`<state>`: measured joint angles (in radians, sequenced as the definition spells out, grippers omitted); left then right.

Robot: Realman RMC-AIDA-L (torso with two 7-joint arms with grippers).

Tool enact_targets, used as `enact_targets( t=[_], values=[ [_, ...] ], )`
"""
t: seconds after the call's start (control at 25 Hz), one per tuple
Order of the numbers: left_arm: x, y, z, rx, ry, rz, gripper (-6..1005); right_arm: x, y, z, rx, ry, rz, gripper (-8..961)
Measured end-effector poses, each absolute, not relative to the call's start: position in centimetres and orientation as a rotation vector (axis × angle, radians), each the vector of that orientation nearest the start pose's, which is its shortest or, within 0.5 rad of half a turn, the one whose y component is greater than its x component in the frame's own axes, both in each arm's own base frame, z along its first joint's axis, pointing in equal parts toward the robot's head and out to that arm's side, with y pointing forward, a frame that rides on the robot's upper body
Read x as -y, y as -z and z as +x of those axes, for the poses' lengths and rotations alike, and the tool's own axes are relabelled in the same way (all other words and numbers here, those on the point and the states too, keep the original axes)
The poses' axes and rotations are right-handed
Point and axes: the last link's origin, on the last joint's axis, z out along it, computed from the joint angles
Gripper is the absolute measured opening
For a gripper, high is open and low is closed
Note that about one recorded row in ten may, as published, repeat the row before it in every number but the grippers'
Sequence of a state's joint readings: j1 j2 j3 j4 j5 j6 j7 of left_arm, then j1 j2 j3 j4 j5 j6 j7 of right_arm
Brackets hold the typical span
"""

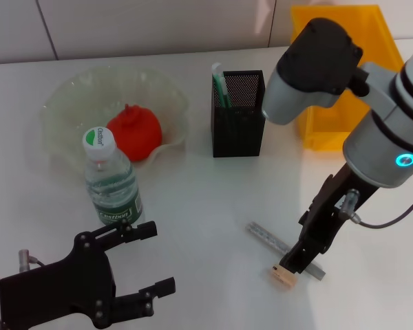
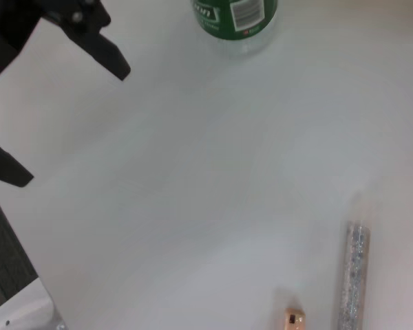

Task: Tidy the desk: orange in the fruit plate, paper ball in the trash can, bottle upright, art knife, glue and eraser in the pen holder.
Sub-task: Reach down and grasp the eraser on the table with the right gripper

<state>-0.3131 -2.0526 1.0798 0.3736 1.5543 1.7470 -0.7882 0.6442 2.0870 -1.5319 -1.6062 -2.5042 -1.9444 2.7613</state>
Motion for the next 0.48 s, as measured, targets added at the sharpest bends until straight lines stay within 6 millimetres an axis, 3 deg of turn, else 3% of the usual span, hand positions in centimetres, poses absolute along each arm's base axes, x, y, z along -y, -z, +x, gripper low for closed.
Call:
enact_targets(
  t=[0.48],
  values=[
    [-22.7, 3.8, -28.0, 0.224, 1.094, -2.737, 804, -29.2, 2.9, 12.9, -0.930, 0.843, -2.719, 778]
  ],
)
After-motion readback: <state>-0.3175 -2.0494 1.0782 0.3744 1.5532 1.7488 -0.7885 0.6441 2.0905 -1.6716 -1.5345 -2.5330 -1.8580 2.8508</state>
